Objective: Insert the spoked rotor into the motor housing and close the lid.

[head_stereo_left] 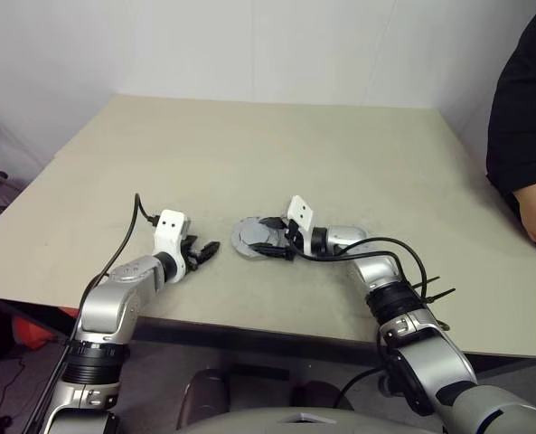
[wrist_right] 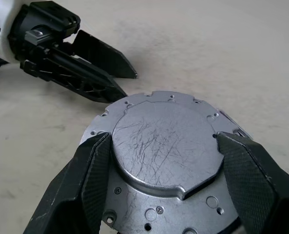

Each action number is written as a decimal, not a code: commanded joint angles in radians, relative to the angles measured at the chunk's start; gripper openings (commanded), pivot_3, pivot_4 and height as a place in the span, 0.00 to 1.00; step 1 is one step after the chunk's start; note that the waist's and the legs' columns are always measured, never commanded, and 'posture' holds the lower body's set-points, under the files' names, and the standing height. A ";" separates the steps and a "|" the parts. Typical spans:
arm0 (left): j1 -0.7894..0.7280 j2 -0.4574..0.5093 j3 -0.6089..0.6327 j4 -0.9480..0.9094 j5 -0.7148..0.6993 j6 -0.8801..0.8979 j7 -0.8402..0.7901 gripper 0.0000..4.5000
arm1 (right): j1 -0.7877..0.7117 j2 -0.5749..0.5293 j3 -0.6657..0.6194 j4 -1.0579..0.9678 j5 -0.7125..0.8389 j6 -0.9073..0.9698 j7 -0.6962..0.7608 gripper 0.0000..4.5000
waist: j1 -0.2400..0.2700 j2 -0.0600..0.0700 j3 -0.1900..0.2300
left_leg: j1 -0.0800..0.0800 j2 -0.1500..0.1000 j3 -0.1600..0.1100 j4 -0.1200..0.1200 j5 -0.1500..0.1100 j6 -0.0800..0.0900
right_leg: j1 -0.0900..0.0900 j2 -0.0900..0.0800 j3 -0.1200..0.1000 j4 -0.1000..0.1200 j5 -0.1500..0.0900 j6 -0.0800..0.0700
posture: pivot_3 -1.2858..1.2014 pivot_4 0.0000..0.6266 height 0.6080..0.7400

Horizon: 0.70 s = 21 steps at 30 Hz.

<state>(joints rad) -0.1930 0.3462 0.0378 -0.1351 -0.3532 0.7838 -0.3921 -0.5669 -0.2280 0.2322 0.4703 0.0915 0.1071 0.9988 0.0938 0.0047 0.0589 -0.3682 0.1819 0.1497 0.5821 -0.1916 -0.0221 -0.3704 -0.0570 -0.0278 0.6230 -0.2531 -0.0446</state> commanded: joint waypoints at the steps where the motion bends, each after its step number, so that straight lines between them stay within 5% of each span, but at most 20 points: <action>1: -0.008 0.006 0.015 -0.023 -0.003 -0.003 -0.001 0.76 | -0.020 0.001 -0.002 0.023 -0.012 -0.024 -0.020 0.67 | 0.000 0.000 0.000 | 0.000 0.000 0.000 0.000 0.000 0.000 | 0.000 0.000 0.000 0.000 0.000 0.000 | 0.52 0.00 1.00; 21: 0.001 0.004 0.009 -0.022 0.001 -0.008 -0.002 0.76 | -0.020 -0.003 -0.015 -0.022 0.006 -0.082 -0.026 0.67 | 0.000 0.000 0.000 | 0.001 0.000 0.000 0.000 0.000 0.001 | 0.001 0.000 0.000 0.000 0.000 0.000 | 0.52 0.00 1.00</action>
<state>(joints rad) -0.1878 0.3454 0.0376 -0.1397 -0.3520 0.7842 -0.3923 -0.5734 -0.2337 0.2297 0.4880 0.0828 0.0447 0.9766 0.0939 0.0046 0.0589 -0.3677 0.1820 0.1497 0.5823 -0.1914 -0.0214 -0.3699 -0.0570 -0.0280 0.6232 -0.2531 -0.0446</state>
